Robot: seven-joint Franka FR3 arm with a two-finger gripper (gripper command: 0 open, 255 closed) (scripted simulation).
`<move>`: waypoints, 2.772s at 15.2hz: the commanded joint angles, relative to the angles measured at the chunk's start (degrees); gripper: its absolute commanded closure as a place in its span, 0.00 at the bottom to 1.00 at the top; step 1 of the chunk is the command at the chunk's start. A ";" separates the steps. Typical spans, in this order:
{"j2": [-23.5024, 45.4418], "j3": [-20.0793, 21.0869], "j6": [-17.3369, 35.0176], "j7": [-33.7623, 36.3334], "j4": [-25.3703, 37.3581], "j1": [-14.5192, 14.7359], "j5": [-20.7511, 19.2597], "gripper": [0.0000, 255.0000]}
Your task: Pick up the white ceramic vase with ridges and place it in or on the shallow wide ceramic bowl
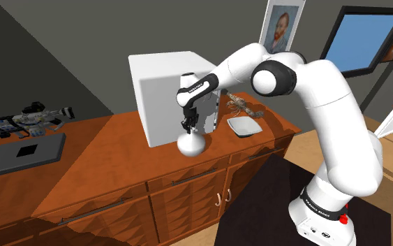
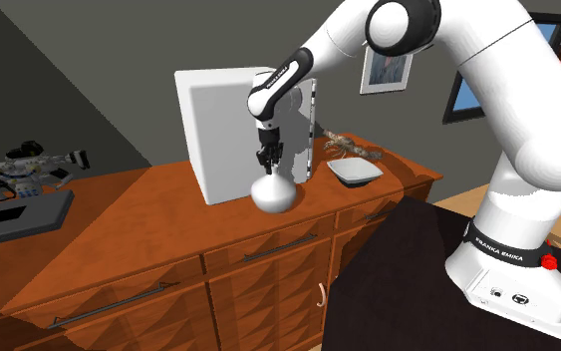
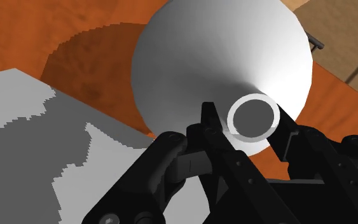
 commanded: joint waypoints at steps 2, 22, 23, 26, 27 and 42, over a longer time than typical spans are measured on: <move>-1.46 -0.09 -1.58 0.06 0.17 0.05 -0.11 1.00; -9.54 -0.56 -12.55 0.45 3.07 0.31 -0.80 1.00; -9.83 -0.57 -13.16 0.47 3.40 0.31 -0.83 1.00; -11.36 -1.16 -13.30 -1.66 1.99 -1.24 -0.82 1.00; -11.98 -1.46 -13.27 -2.74 1.34 -2.03 -0.81 1.00; -15.35 -6.30 -16.20 -19.60 0.90 -14.29 -0.35 1.00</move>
